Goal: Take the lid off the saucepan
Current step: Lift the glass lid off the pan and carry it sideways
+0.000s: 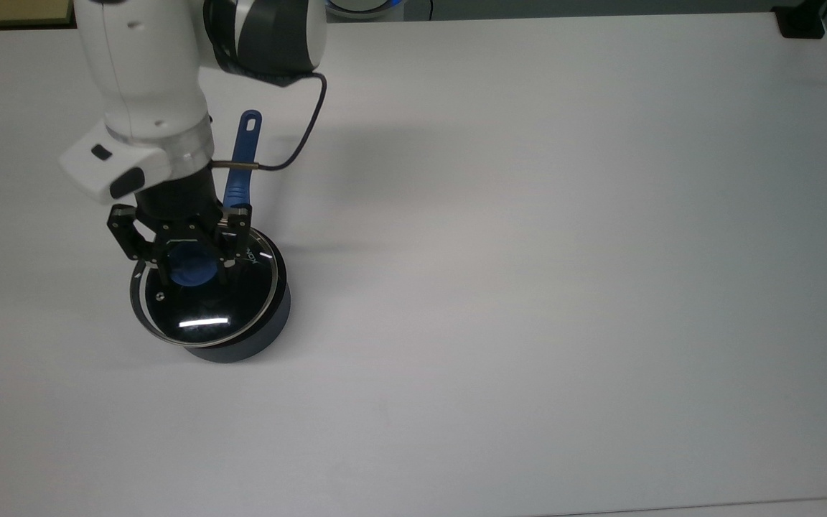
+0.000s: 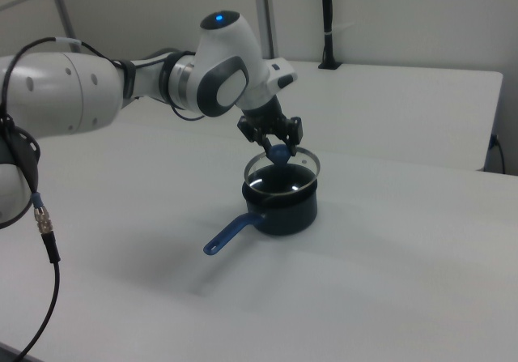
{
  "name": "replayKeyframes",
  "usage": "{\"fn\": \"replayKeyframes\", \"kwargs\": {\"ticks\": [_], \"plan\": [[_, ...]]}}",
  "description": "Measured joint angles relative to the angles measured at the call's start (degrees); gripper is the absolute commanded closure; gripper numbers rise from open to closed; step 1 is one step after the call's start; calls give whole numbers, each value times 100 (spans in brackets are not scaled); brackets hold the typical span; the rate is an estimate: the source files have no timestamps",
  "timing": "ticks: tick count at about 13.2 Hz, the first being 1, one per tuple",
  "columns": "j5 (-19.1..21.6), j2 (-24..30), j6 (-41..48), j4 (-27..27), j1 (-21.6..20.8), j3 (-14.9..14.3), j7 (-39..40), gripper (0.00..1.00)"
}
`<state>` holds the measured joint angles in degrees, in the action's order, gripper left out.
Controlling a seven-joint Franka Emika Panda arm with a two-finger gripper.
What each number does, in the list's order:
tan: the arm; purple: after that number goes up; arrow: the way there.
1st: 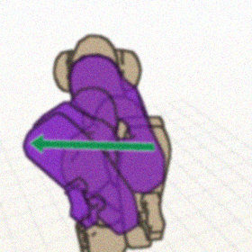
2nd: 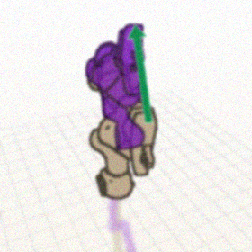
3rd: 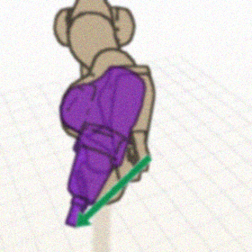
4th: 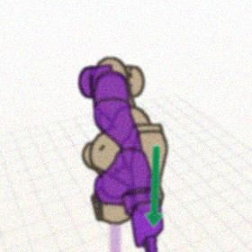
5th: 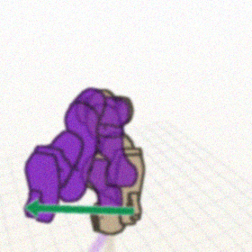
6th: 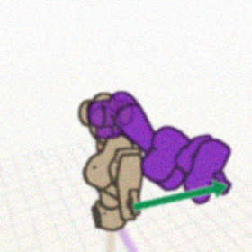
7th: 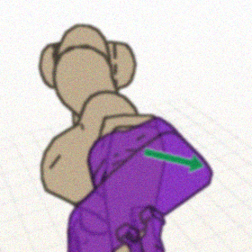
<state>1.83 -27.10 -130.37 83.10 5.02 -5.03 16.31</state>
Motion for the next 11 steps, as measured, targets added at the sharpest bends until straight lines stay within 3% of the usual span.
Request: {"fn": "replayKeyframes", "kwargs": {"ticks": [4,8,11], "plan": [[0,234,211,-2,-220,-31,6,65],[6,387,621,1,-1153,-520,4,65],[13,412,673,38,-1629,-621,-123,65]]}}
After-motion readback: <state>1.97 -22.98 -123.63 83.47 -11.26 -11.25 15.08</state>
